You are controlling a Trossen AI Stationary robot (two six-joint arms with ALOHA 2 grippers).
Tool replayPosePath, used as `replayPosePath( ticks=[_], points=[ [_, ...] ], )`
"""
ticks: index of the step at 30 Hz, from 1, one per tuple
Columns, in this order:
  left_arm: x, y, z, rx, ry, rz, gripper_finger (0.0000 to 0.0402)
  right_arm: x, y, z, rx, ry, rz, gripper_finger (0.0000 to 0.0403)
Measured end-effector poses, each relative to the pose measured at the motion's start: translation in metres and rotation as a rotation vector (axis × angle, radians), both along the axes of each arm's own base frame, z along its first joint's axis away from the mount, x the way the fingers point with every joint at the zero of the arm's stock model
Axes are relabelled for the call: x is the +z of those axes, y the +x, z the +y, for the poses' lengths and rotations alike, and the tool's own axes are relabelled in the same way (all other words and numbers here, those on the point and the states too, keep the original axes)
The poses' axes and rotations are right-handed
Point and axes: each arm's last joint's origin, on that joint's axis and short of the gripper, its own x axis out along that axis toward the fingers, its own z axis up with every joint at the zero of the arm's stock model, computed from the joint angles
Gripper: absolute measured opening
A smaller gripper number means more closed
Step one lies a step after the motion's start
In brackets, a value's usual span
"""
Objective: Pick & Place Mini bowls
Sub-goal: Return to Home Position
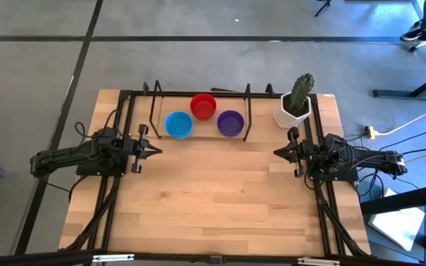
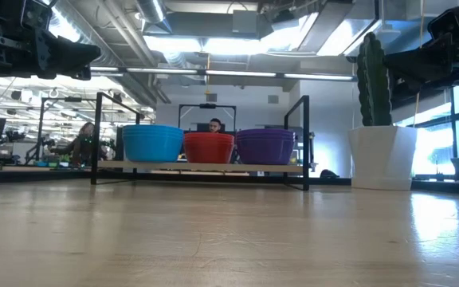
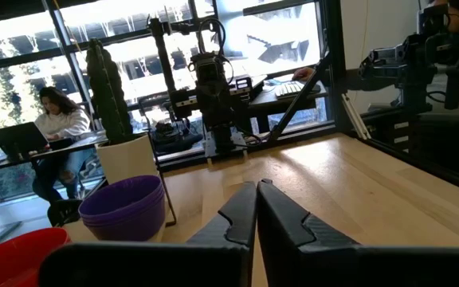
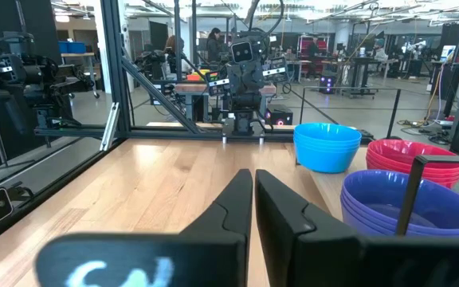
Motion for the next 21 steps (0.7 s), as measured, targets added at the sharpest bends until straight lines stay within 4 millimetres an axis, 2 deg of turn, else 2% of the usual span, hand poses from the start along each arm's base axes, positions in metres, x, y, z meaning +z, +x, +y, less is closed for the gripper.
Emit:
replayPosePath(
  ticks=[21],
  points=[
    [-0.0001, 0.0, 0.0, 0.0, 0.0, 0.001, 0.0007, 0.0001, 0.0, 0.0, 0.0, 0.0, 0.0, 0.0021]
  ],
)
